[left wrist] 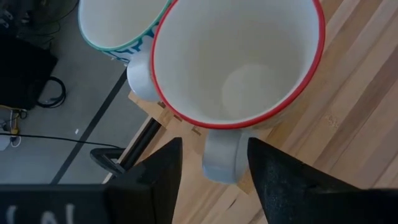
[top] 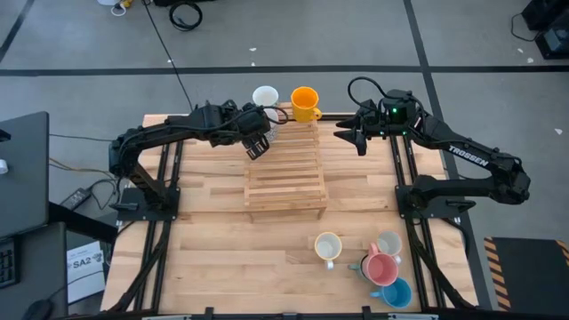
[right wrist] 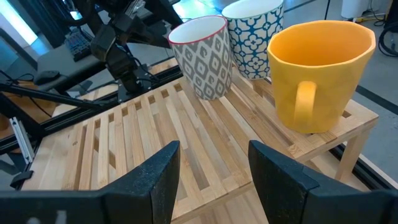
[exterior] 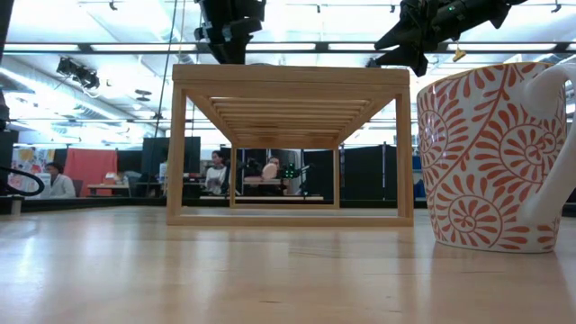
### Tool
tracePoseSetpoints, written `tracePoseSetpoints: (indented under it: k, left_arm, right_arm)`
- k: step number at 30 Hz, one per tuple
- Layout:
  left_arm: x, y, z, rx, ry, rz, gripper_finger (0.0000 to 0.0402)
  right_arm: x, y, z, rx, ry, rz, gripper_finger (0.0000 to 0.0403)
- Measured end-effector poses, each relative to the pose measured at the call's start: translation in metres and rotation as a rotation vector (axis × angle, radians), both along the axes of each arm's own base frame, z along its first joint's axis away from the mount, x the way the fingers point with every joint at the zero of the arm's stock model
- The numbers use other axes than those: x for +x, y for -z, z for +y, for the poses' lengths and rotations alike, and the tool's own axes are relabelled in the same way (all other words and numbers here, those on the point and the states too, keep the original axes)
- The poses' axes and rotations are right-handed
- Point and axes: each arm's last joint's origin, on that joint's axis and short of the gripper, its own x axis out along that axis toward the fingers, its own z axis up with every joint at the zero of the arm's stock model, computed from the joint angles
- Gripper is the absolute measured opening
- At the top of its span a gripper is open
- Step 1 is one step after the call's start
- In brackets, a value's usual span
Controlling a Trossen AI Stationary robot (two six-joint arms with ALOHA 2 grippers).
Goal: Place coffee mugs
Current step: Put the pink cup on the shelf aligned with the other yellow cup
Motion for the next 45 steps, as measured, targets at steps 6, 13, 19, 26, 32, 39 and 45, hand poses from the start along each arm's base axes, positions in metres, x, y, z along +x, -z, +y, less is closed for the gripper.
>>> tracePoseSetpoints:
  k: [6,13,19,26,32,39,45]
  left_arm:
    - [0.000,0.000,0.000,-0.001,-0.001,-0.001,0.0186]
    - [-0.004,-0.006,-0.001,0.002,-0.001,-0.020,0.0186]
    - [-0.007,-0.034,-0.007,-0.025,0.034,-0.112,0.0186]
    - [-0.022,-0.059,-0.034,-0.058,0.113,-0.125,0.0186]
    - [-0.052,-0.066,-0.075,-0.030,0.163,-0.163,0.0185]
    - [-0.077,-0.021,-0.111,-0.060,0.229,-0.224,0.0185]
    - [-0.079,0.020,-0.124,-0.048,0.288,-0.255,0.0185]
  right_arm:
    - [0.000,0.000,0.000,0.000,0.000,0.000,0.0197]
    - [0.000,0.000,0.000,0.000,0.000,-0.001,0.0197]
    - [0.000,0.000,0.000,0.000,0.000,0.000,0.0197]
    - [0.000,0.000,0.000,0.001,-0.002,-0.001,0.0197]
    - [0.001,0.000,0.002,0.021,-0.034,-0.008,0.0197]
    - [0.001,-0.006,0.020,0.142,-0.199,-0.065,0.0197]
    - [-0.009,-0.017,0.047,0.216,-0.377,-0.110,0.0197]
